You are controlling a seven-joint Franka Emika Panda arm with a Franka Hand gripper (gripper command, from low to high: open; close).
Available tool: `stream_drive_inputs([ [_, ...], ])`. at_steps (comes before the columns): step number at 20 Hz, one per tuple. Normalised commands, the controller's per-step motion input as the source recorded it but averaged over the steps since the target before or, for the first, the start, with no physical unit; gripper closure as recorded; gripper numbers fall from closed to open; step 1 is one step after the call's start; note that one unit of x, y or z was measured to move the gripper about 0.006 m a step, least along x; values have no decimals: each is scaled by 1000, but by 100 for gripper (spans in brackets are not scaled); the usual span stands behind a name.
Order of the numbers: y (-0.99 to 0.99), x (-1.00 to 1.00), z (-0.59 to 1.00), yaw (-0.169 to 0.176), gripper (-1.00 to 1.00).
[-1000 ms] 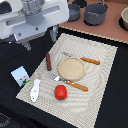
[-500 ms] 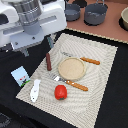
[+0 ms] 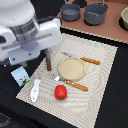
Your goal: Interact with the objects in diverse but meaningful ways.
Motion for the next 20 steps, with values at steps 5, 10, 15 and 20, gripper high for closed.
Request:
stream_drive_inputs([
  [5,-459,1,-449,-35,-100],
  [10,-438,13,-410,-41,-100],
  [15,-163,486,-111,-82,-100],
  [20,0,628,0,-95,-100],
])
